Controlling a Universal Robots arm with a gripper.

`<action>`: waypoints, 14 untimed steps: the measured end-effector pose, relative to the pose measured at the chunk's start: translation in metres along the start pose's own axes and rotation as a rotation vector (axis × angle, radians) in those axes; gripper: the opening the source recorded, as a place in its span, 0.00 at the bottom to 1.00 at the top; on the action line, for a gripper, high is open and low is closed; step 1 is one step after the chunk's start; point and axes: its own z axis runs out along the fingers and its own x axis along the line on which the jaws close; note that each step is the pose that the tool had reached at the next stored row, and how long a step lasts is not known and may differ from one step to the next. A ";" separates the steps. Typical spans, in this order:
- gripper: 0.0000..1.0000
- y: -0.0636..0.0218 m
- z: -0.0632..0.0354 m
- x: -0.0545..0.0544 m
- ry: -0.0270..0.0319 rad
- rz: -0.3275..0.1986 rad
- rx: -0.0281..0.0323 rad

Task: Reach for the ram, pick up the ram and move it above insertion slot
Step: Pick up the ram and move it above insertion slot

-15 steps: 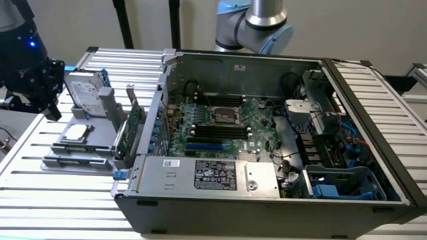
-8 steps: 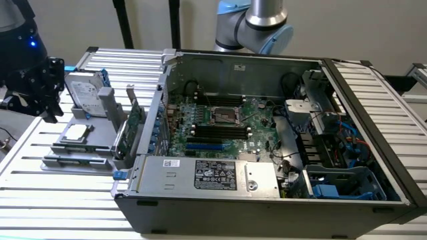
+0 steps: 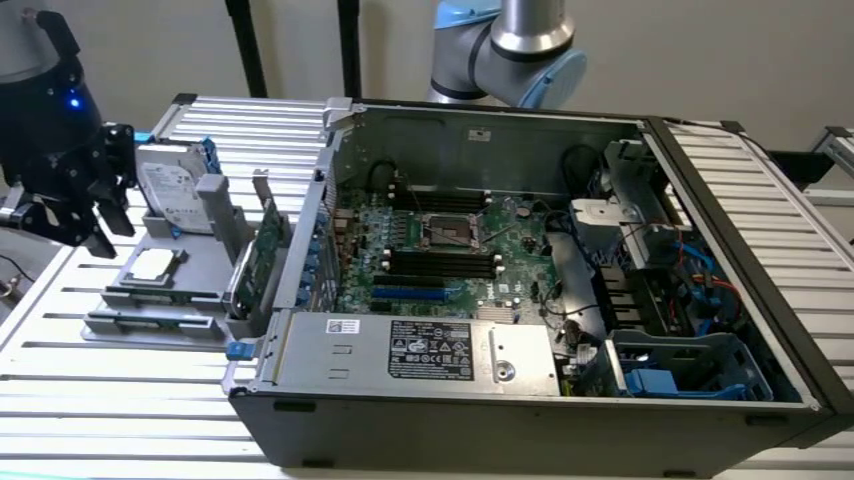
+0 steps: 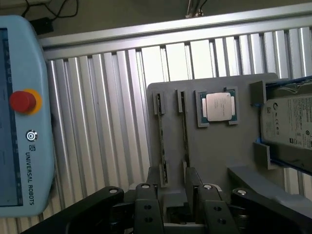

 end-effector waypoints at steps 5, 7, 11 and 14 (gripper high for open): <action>0.36 -0.0003 0.0092 0.000 0.0000 0.000 0.0000; 0.36 -0.0006 0.0127 0.000 0.0000 0.000 0.0000; 0.36 -0.0010 0.0201 0.001 0.0000 0.000 0.0000; 0.36 -0.0013 0.0254 0.001 0.0001 0.000 -0.0001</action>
